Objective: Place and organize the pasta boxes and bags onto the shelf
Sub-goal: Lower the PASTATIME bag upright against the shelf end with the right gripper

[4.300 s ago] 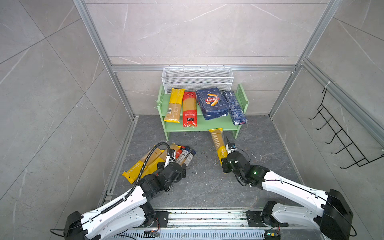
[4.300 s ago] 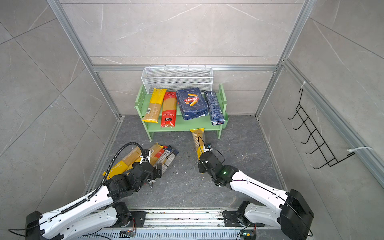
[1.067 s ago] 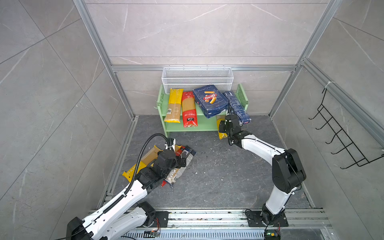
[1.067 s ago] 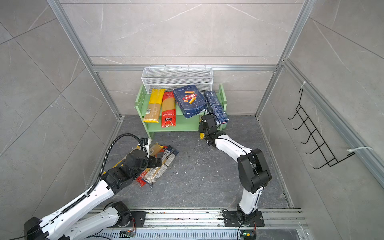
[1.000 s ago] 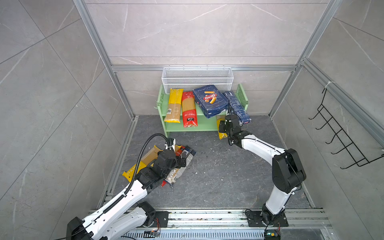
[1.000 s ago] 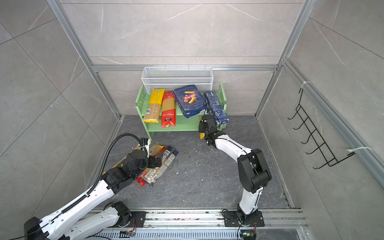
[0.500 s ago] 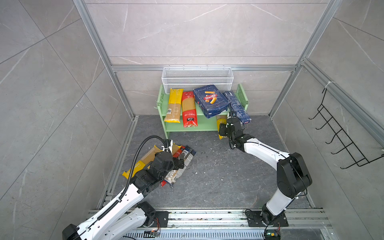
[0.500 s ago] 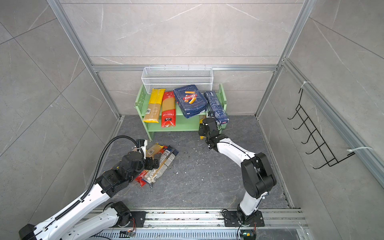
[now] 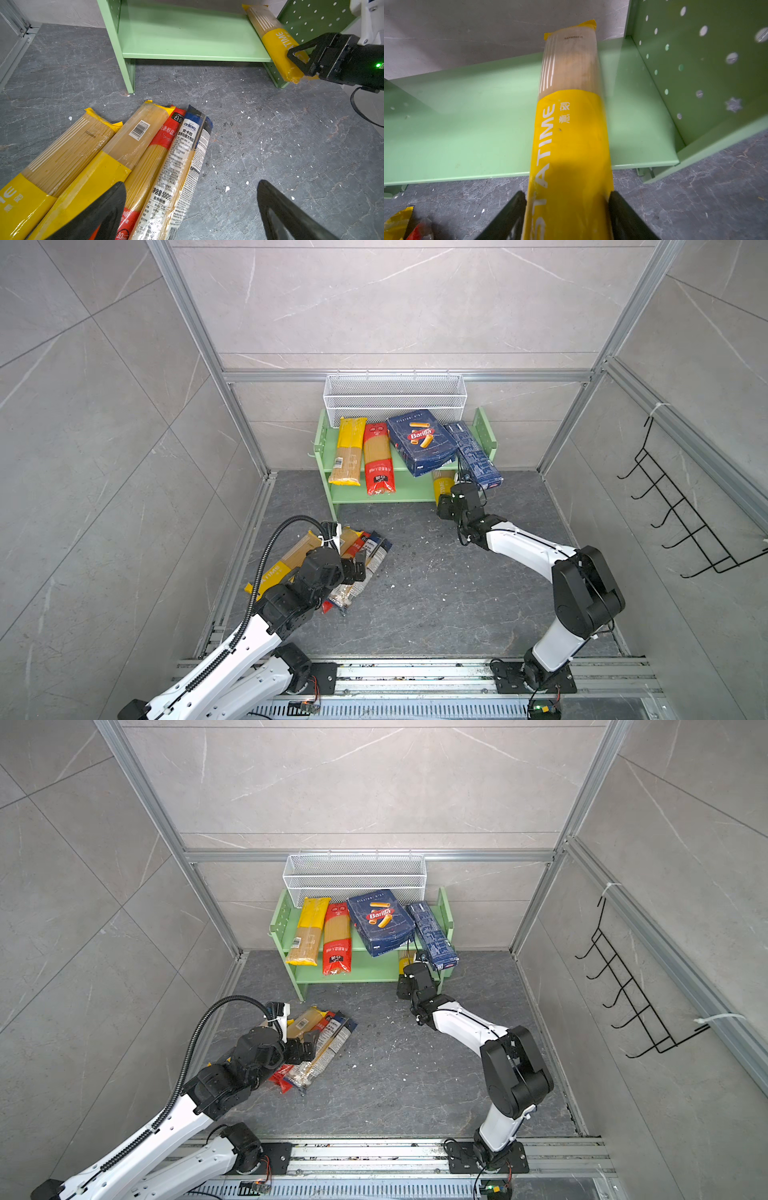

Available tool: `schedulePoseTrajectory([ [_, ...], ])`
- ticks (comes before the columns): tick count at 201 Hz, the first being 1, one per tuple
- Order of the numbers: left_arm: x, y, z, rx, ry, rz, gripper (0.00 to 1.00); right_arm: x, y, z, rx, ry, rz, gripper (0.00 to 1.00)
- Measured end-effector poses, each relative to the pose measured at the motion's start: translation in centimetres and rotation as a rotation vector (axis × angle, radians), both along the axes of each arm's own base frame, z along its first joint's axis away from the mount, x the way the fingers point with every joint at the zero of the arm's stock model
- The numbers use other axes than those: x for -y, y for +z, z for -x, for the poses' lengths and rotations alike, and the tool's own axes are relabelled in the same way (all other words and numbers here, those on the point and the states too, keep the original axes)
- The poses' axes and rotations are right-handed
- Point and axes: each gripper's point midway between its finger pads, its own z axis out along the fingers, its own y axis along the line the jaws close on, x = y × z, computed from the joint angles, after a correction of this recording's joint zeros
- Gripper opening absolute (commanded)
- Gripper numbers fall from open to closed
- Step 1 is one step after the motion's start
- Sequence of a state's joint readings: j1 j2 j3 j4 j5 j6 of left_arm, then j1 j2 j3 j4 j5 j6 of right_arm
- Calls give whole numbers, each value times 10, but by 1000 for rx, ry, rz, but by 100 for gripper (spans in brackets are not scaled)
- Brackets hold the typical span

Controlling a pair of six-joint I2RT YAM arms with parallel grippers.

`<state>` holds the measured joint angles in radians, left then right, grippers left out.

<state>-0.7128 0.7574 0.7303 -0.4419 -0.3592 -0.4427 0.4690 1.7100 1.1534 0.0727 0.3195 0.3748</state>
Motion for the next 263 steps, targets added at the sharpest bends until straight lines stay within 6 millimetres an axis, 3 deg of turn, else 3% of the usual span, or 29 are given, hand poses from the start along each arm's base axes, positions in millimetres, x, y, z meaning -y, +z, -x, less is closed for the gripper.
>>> schedulePoseTrajectory([
  [54,-2,-1,3,-3,3,9,100,-4,-1,2,-2,-4,-12,68],
  [56,-2,-1,3,-3,3,10,100,-4,-1,2,-2,-5,-12,70],
  [63,-2,0,3,-1,3,12,100,-5,-1,2,-2,-9,-19,96],
  [69,-2,0,4,0,3,14,100,-5,-1,3,-4,-11,-22,99],
  [149,-7,-5,9,-12,6,12,100,-6,-18,13,-45,-9,14,96],
  [192,-8,-3,11,-9,7,17,100,-5,-19,14,-48,-12,16,76],
  [263,-9,-4,12,-12,8,15,100,-5,-34,14,-84,-17,26,77],
])
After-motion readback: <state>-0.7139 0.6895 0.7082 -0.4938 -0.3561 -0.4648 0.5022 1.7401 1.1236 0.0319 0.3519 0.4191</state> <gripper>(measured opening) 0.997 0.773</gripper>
